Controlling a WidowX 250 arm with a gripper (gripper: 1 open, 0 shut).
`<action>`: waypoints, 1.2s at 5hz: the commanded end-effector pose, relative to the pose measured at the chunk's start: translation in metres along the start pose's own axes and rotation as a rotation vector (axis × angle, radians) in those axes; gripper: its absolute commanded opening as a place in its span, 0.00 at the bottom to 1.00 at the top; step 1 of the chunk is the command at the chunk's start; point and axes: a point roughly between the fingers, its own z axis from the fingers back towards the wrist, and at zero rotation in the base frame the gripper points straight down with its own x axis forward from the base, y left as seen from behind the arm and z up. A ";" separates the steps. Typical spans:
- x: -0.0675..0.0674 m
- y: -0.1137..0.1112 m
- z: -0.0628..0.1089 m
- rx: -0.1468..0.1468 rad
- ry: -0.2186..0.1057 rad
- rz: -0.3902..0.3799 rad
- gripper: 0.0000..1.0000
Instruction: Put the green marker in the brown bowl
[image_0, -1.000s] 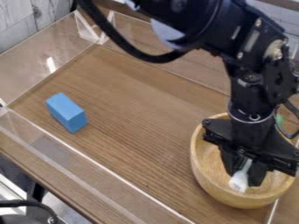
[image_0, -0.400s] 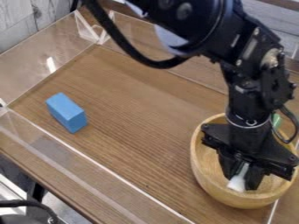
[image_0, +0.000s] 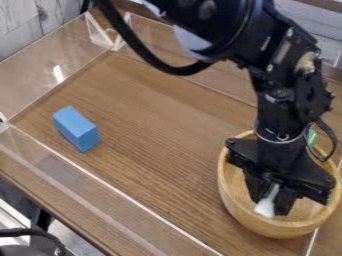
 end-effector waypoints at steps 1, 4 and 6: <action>0.014 -0.002 0.018 -0.020 -0.068 -0.007 0.00; 0.021 0.003 0.024 -0.021 -0.088 0.002 0.00; 0.026 0.002 0.026 -0.031 -0.104 0.009 0.00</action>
